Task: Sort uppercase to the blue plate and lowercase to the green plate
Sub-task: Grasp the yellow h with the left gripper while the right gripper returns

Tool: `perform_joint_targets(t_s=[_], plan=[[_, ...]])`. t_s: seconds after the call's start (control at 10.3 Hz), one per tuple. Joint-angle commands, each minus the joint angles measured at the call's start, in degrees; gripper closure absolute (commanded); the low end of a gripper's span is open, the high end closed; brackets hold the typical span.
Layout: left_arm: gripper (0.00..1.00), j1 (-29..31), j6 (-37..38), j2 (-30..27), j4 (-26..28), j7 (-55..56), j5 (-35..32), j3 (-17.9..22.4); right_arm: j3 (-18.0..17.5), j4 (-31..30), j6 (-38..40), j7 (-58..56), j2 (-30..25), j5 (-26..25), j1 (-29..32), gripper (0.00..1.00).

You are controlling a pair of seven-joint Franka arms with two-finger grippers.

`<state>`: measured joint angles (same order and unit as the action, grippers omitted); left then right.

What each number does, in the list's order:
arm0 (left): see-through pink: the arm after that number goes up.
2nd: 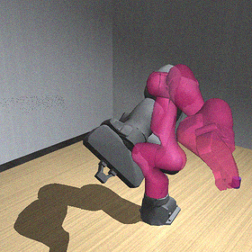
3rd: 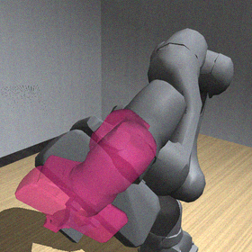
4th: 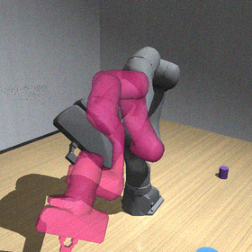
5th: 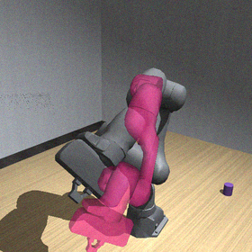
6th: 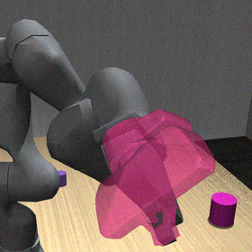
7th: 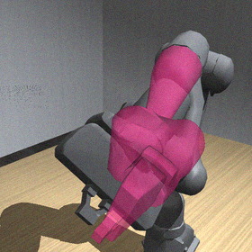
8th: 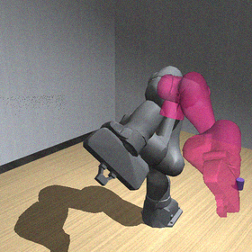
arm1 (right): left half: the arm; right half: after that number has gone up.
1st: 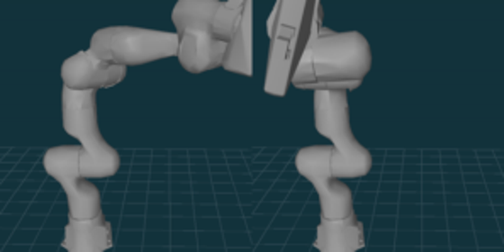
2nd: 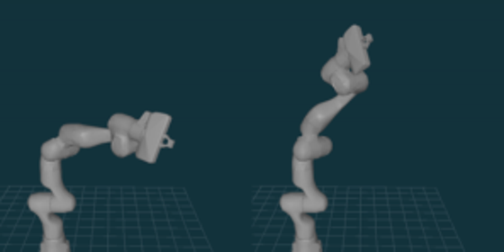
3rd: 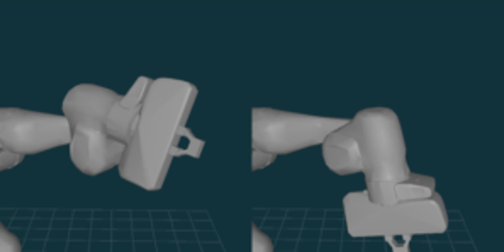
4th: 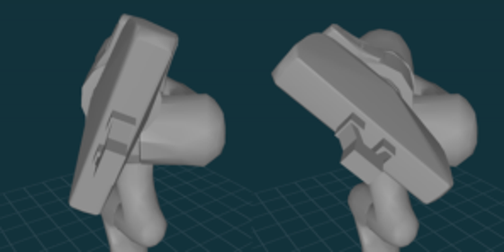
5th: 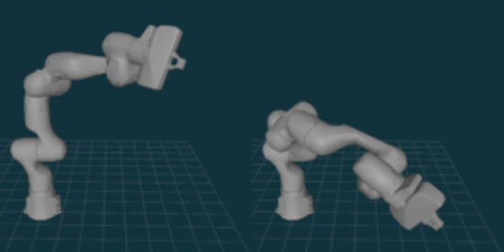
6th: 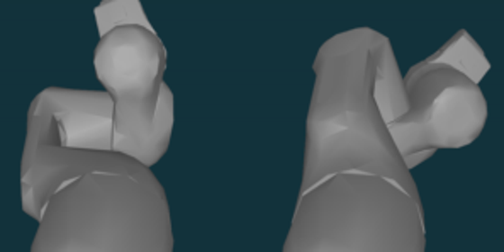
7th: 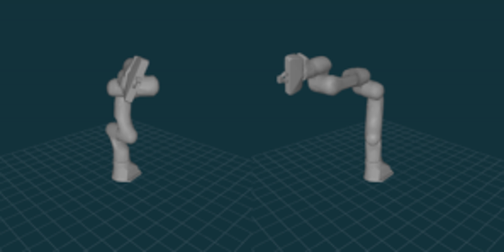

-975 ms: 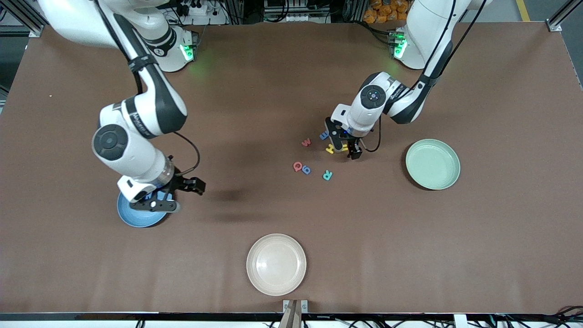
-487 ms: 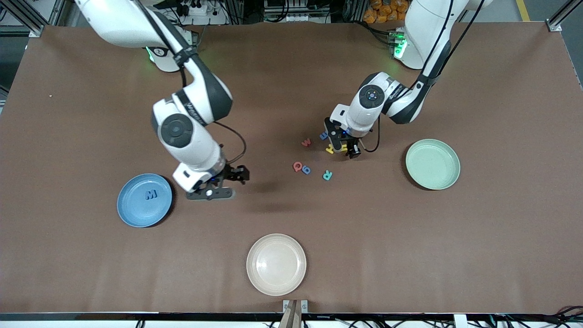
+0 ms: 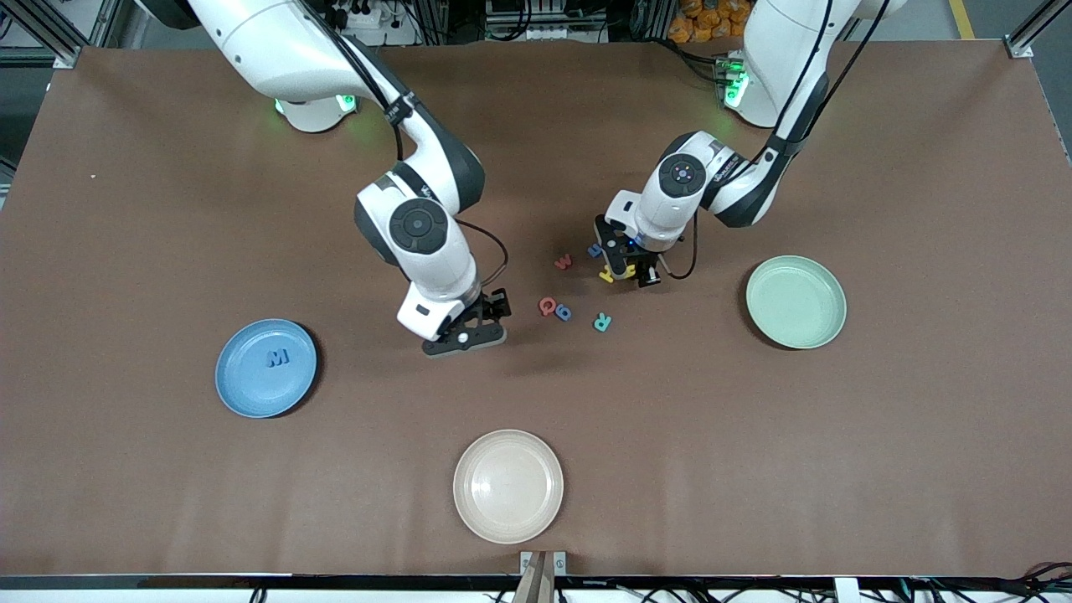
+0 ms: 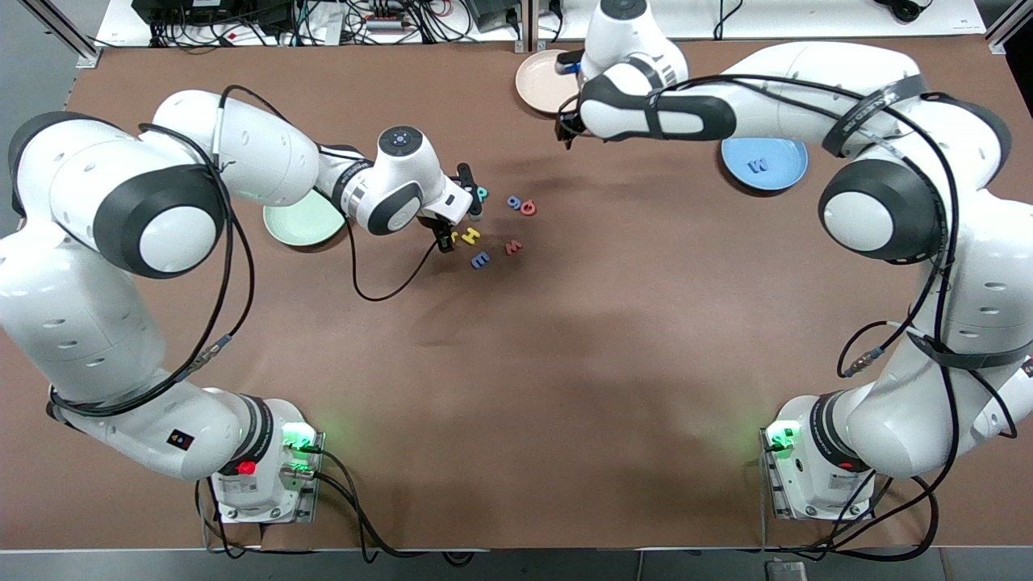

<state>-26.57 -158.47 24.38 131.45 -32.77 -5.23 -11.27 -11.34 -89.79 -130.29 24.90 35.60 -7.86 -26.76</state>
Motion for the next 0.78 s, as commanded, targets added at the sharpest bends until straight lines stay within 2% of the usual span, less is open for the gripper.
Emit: perform_joint_targets(t_s=[0.0, 0.39, 0.68], plan=[[0.73, -0.24, -0.70, 0.59, -0.23, 1.57, -2.06, 0.81, 0.44, 1.90, -0.58, -3.61, 2.02, -0.93, -3.28, 0.12], [0.80, 0.81, 0.18, -1.61, -0.31, 1.04, -2.33, 1.51, 0.44, 1.81, -3.20, -6.18, 4.48, -0.93, -6.63, 0.13], [0.88, 3.87, 6.14, -5.99, -1.10, -0.10, -4.35, 2.92, 0.44, 1.81, -6.11, -5.74, 6.50, -0.93, -7.60, 0.13]])
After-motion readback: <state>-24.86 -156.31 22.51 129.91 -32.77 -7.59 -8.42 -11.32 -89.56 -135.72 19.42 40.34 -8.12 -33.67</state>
